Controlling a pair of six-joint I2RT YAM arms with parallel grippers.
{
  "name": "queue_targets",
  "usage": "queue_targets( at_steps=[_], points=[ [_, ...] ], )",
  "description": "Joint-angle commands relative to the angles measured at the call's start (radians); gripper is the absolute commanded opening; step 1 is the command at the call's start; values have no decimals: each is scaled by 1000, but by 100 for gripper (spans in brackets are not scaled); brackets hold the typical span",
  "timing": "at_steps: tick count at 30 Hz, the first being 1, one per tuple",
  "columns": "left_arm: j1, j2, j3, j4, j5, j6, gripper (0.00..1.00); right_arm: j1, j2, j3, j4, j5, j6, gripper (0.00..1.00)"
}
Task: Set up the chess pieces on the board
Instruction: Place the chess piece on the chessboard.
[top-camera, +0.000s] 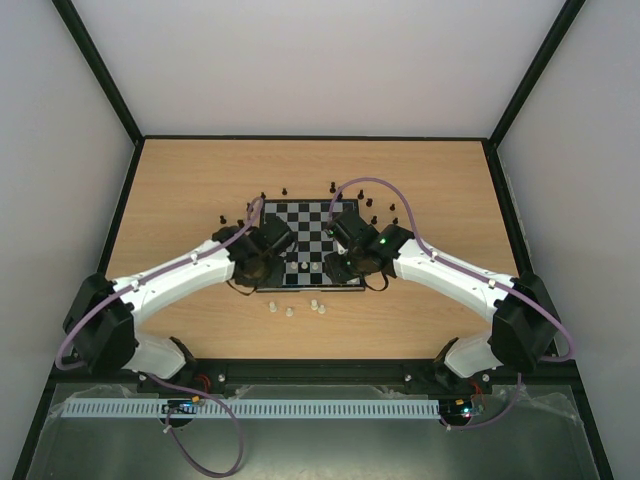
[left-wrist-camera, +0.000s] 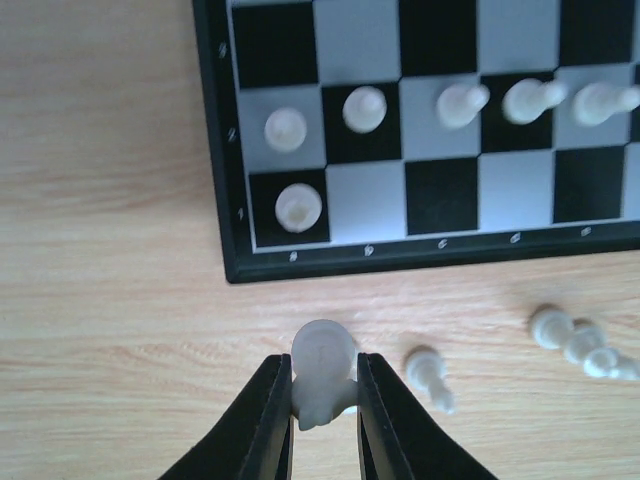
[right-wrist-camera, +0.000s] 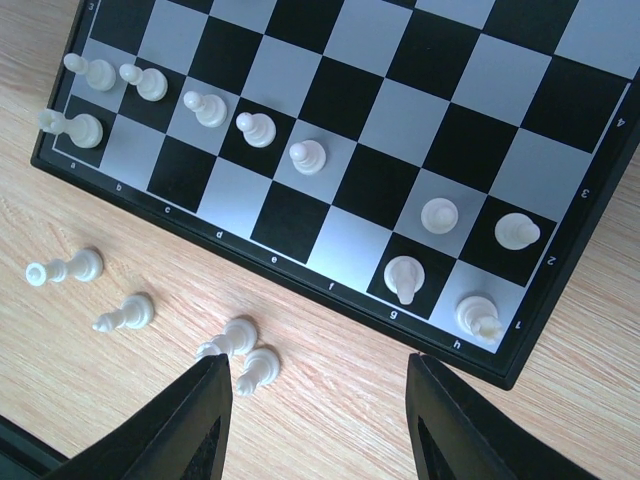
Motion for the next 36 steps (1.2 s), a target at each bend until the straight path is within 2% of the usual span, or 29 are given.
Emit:
queue_targets(
  at_steps=[1, 12, 24, 36],
  points=[
    [7, 73, 94, -72, -21, 78, 16, -3, -20, -15, -18, 21, -10, 49],
    [18, 222, 139, 28, 26, 141, 16, -2, -24, -17, -22, 30, -9, 49],
    [25, 299, 134, 91, 34, 162, 17, -2, -21, -17, -19, 21, -9, 49],
    [51, 314, 108, 109, 19, 173, 18, -3, -15, -17, -19, 22, -8, 49]
  ],
)
